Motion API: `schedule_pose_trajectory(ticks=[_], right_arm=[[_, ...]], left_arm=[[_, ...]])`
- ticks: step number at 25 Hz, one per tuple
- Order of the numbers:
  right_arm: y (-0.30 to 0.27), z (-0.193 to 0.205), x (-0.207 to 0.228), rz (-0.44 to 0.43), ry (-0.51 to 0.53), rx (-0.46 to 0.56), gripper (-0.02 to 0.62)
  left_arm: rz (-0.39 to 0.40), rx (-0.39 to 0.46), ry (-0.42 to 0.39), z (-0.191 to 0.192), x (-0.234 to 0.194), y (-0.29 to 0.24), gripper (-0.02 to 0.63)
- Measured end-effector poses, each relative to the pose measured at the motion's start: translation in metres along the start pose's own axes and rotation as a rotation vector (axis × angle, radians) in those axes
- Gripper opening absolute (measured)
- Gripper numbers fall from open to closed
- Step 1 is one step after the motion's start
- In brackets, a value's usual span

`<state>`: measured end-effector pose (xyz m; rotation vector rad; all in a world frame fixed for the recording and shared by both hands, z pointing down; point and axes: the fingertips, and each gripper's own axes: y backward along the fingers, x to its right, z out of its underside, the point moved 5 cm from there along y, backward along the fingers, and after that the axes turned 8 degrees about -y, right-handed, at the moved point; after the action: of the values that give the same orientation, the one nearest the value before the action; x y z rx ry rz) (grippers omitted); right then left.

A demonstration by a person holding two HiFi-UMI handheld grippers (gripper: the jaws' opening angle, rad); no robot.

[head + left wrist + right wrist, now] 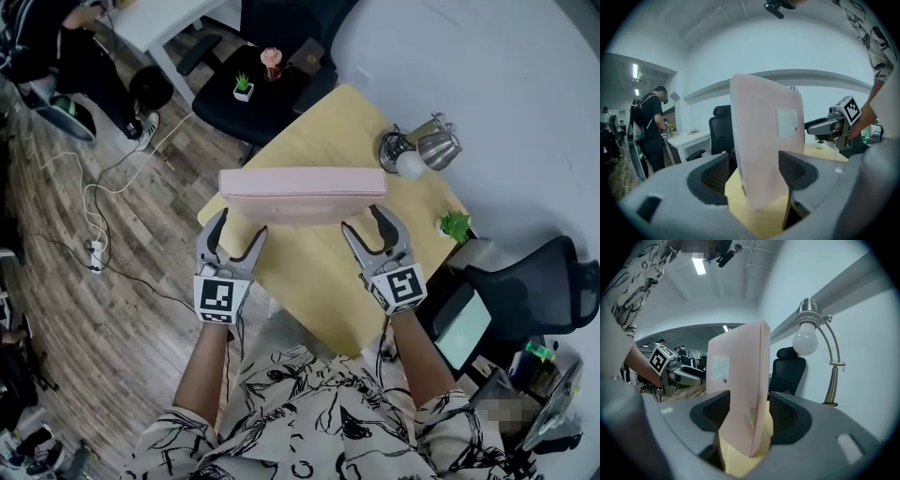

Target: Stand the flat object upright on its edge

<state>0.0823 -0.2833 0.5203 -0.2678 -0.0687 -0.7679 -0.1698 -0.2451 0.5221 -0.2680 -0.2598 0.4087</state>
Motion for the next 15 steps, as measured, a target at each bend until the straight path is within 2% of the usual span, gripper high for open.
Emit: schedule_pose_trajectory(ticks=[8,9,12,15], right_arm=[[0.021,-0.024,0.003,0.018,-0.028,0.061,0.253],[0.026,-0.027,0.005,0.035,-0.028,0.066,0.236],[0.042,-0.037,0.009,0.093,-0.03,0.072,0.127],[0.061,-0.047,0.01,0.117,-0.036,0.092,0.076]], left_arm=[[-0.025,0.028,0.012,-0.013,-0.005,0.013,0.327],[-0.029,0.034,0.015,-0.015,-0.006,0.016,0.32],[-0.046,0.058,0.026,-0.023,-0.007,0.028,0.276],[-0.056,0.062,0.055,-0.029,-0.008,0.041,0.244]])
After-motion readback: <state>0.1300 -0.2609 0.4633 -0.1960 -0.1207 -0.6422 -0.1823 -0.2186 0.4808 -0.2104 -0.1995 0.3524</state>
